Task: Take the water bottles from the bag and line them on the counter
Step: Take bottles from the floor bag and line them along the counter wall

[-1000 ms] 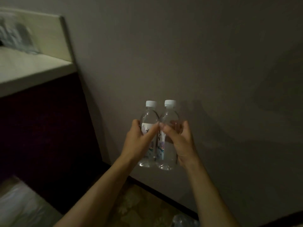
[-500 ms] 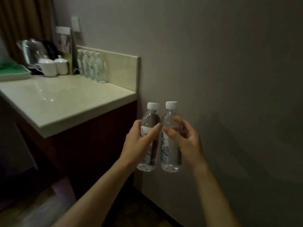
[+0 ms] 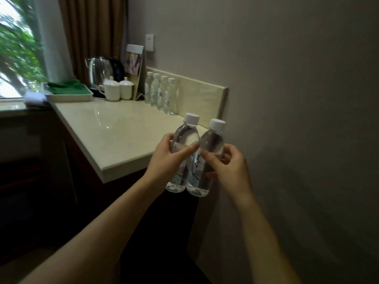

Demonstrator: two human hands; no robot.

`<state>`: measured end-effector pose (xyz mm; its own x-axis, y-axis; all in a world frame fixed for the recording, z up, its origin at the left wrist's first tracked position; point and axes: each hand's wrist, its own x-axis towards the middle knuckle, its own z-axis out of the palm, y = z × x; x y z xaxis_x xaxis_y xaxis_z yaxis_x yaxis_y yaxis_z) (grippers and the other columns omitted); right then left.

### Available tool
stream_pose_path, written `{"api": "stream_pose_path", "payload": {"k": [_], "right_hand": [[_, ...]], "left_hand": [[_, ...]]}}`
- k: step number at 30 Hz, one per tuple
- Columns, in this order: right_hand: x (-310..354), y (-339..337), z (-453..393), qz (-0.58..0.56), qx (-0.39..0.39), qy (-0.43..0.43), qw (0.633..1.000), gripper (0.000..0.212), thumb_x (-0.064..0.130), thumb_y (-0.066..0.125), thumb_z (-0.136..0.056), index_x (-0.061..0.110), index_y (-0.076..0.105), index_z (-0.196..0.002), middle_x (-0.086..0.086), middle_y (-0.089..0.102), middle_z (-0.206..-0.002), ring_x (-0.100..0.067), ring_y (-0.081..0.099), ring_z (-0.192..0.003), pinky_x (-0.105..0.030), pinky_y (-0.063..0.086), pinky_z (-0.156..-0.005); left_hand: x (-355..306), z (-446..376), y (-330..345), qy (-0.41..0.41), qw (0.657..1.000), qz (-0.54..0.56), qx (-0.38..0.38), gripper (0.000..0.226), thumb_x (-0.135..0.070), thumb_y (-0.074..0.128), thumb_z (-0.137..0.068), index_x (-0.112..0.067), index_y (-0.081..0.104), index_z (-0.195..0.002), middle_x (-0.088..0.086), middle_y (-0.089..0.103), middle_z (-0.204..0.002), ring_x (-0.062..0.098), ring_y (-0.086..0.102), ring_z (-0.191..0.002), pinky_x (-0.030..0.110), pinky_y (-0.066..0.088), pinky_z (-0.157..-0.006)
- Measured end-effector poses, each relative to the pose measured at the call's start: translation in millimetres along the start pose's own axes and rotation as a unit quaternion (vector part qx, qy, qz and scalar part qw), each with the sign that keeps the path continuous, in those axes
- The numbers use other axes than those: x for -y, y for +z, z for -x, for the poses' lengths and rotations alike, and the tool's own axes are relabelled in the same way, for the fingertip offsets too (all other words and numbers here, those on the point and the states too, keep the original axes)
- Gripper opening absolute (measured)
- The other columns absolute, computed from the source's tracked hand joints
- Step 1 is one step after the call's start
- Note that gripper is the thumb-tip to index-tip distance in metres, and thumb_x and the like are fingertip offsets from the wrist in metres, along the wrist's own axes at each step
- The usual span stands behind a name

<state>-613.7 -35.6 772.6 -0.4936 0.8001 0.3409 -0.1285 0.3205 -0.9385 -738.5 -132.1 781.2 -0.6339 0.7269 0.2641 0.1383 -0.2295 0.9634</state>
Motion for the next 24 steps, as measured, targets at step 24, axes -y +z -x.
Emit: {"api": "stream_pose_path", "payload": {"k": [24], "right_hand": [[-60.9,127.8,-200.2,0.125,-0.023,-0.034,0.991,0.053,0.041,0.078,-0.076,0.019,0.045,-0.112,-0.001,0.063,-0.107,-0.014,0.064,-0.095,-0.032,0.056,-0.078]], "left_hand": [[55.7,-214.2,-73.0,-0.012,0.999,0.047,0.022,0.047,-0.029,0.069,-0.089,-0.026,0.046,-0.13,-0.005,0.065,-0.118,0.005,0.065,-0.105,0.019,0.052,-0.074]]}}
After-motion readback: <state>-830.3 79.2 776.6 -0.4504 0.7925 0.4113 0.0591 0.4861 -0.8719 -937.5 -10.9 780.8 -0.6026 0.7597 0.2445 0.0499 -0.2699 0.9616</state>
